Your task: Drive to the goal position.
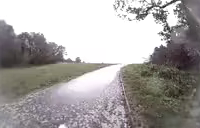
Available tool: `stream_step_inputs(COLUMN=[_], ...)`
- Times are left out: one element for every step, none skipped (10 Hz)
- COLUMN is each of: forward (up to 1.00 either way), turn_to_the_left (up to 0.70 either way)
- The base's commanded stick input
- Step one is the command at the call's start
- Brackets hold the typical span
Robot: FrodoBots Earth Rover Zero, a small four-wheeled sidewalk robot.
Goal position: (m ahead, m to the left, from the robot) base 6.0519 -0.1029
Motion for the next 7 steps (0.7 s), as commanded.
stream_step_inputs(forward=[0.85, 0.85, 0.85, 0.85, 0.85, 0.85, 0.85], turn_to_the_left=[0.0, 0.0, 0.0, 0.0, 0.0, 0.0, 0.0])
